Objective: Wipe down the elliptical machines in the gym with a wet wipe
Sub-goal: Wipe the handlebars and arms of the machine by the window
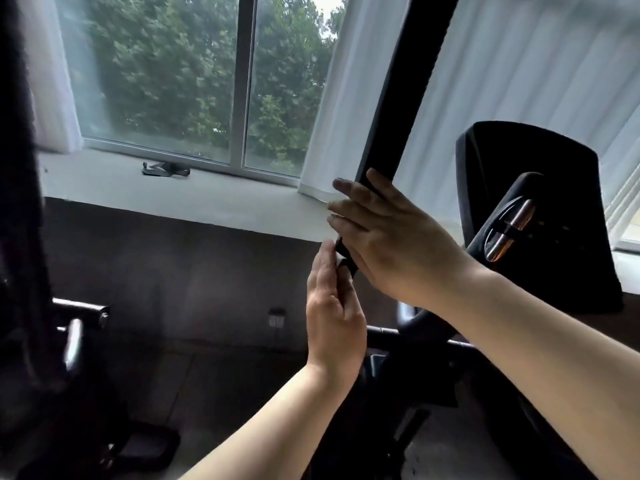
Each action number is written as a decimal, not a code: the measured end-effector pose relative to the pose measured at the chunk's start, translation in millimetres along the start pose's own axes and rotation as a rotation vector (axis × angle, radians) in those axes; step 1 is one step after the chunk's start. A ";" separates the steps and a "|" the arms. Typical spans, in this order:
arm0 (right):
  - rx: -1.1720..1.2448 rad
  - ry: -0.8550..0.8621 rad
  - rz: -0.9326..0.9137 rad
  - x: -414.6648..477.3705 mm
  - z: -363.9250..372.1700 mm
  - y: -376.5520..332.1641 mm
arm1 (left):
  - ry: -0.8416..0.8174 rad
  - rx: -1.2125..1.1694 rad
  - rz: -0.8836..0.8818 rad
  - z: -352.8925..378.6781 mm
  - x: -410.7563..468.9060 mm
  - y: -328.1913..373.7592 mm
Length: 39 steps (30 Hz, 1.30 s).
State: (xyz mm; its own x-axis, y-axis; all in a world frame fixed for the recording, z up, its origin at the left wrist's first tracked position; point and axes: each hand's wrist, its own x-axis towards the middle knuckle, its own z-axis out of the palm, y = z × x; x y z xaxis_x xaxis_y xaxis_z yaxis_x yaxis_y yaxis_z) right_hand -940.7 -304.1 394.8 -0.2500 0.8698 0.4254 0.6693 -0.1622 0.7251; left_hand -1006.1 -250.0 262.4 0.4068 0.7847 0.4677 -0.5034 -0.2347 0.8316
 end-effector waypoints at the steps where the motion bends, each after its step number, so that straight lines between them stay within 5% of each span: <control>1: 0.020 -0.015 0.016 -4.4 -0.5 -3.5 | 0.007 0.059 0.055 -3.7 -6.3 -7.7; 7: 0.146 -0.119 0.108 -40.0 -2.4 -21.8 | -0.098 0.198 0.463 -10.9 -56.9 -29.6; 14: 0.234 0.174 0.436 -91.7 -27.0 -11.3 | -0.068 0.044 0.178 37.7 -26.3 14.0; 20: 0.207 0.267 0.820 -152.1 -23.0 -14.0 | -0.244 0.114 0.292 95.7 -15.0 41.0; 26: 0.316 0.146 0.847 -175.6 -10.7 -29.4 | -0.340 0.237 0.548 79.3 -50.8 -19.3; 33: 0.701 0.199 0.870 -155.4 -13.8 -51.4 | -0.345 0.058 0.359 64.4 -70.6 -18.5; 36: 0.726 0.215 0.849 -150.3 -2.4 -64.1 | -0.373 -0.199 0.136 55.1 -77.2 -5.4; 39: 0.666 0.098 0.876 -153.6 9.5 -72.3 | -0.373 -0.198 0.003 42.1 -74.6 -12.4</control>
State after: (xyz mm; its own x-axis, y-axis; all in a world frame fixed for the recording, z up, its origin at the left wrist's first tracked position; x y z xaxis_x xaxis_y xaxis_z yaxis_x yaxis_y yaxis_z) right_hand -944.1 -421.5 271.9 0.4606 0.5309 0.7113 0.8771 -0.3953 -0.2729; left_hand -998.1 -329.8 229.8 0.6348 0.5141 0.5768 -0.6273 -0.0931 0.7732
